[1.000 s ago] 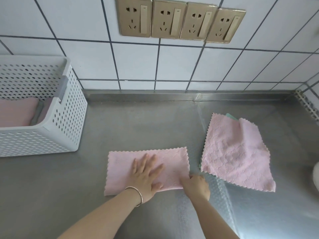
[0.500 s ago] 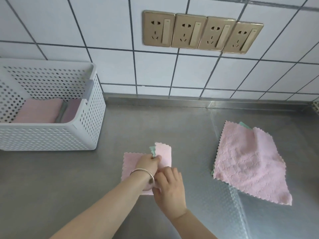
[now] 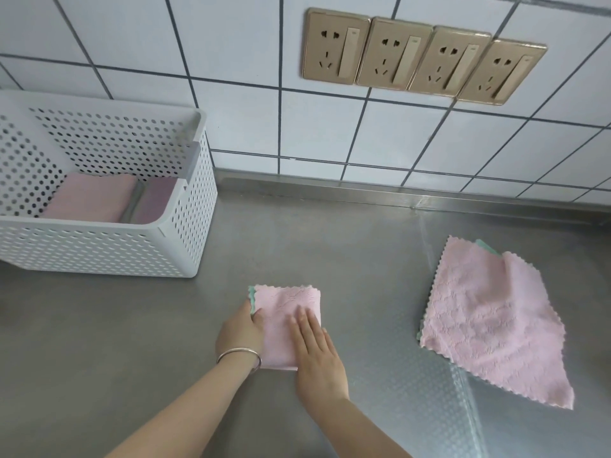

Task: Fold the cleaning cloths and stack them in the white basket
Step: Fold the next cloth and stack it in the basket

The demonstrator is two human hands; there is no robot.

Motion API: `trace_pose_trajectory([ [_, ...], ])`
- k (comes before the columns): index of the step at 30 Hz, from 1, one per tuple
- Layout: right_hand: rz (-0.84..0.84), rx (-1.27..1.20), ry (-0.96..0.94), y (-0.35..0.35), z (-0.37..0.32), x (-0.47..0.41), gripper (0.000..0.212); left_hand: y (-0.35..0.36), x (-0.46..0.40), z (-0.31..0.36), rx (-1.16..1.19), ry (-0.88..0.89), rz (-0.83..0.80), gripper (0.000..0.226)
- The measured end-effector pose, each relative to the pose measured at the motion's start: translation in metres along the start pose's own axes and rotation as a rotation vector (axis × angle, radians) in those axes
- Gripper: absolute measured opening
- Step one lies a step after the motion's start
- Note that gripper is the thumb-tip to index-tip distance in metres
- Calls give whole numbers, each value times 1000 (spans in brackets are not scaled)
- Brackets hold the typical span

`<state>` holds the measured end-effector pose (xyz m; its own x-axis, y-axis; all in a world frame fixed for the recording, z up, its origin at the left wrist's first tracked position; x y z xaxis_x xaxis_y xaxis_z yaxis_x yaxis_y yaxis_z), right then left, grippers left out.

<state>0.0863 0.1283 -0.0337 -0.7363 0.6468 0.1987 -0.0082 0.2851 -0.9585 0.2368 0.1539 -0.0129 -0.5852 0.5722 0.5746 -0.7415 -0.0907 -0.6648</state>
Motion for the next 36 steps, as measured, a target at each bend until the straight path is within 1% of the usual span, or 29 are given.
trace_pose_trajectory([
  [4,-33,23,-17,0,-2,-1,142,4,-4,-5,22,-22,32,40],
  [7,-62,6,-23,2,-2,-2,138,5,-4,-7,106,28,78,47],
  [8,-83,-2,-21,3,-2,0,130,5,-3,-8,137,59,99,51],
  [10,-98,-26,-13,8,-1,1,102,6,-2,-9,187,116,137,55],
  [11,-104,-25,3,10,0,1,95,7,-2,-10,204,135,148,56],
  [13,-131,-12,6,11,-1,1,91,7,-3,-14,224,158,161,56],
  [14,-119,-11,-5,6,-3,2,86,7,-3,-15,223,173,169,55],
  [15,-93,-11,-19,-1,-4,2,77,7,-4,-17,190,213,196,55],
  [16,-71,-21,-25,-9,-4,1,70,8,-4,-17,101,289,240,54],
  [17,-38,-31,-28,-17,-4,-3,63,11,-4,-17,-39,380,285,52],
  [18,4,-13,-20,-23,-2,-9,56,13,-2,-14,-176,454,283,48],
  [19,1,10,-3,-25,1,-16,52,18,-1,-11,-299,511,237,45],
  [21,-79,44,23,-22,10,-27,56,30,1,-8,-500,583,112,54],
  [23,-188,50,19,-17,19,-33,56,37,-2,-12,-601,564,27,60],
  [24,-231,57,24,-16,22,-34,58,37,-4,-14,-627,552,15,62],
  [28,-308,44,43,-10,28,-33,61,37,-13,-27,-643,528,45,64],
  [32,-285,21,10,-4,29,-37,65,41,-19,-31,-618,496,46,69],
  [34,-287,5,8,-4,32,-43,65,43,-26,-30,-621,481,-4,72],
  [36,-293,13,23,-12,31,-47,65,38,-28,-25,-658,487,4,82],
])
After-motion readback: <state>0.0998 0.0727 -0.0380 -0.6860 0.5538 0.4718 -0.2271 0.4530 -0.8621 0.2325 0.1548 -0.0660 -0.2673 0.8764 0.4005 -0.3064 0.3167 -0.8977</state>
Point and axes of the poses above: each hand's wrist, its own x-axis away from the middle knuckle, its own y-axis out of the palm, z = x × y, the point moved 1 cm from there along -x, towards the middle knuckle, and after that the axes turned 11 degrees about -z, right-handed, at the moved point
